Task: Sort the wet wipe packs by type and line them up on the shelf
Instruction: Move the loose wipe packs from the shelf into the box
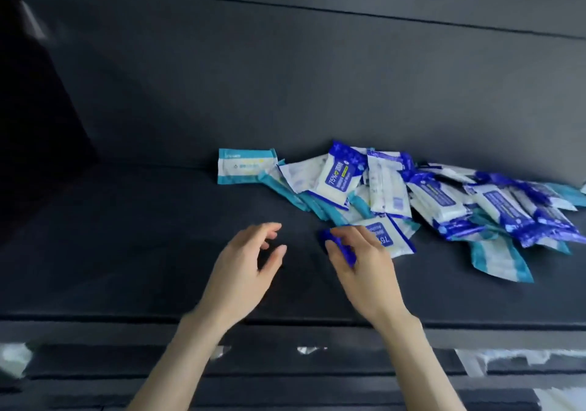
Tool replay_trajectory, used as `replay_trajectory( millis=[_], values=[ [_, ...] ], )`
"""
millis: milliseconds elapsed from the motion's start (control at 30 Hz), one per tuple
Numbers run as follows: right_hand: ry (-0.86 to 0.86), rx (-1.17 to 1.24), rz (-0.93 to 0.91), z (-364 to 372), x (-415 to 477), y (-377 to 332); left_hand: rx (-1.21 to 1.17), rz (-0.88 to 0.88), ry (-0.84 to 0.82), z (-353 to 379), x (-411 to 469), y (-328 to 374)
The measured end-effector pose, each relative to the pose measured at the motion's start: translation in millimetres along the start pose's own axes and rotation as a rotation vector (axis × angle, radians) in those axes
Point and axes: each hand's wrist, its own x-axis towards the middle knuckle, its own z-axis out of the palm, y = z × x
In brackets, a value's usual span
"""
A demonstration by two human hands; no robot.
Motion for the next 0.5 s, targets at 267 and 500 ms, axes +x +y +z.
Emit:
replay_trajectory(
  millis=[267, 500],
  values=[
    [-0.061, -0.163, 0.014, 28, 101, 24, 0.067, -0.036, -0.106, 30, 103, -37],
    [0.030, -0.335, 0.276, 45, 157, 33, 0.246, -0.063, -0.228, 56, 176, -53]
  ],
)
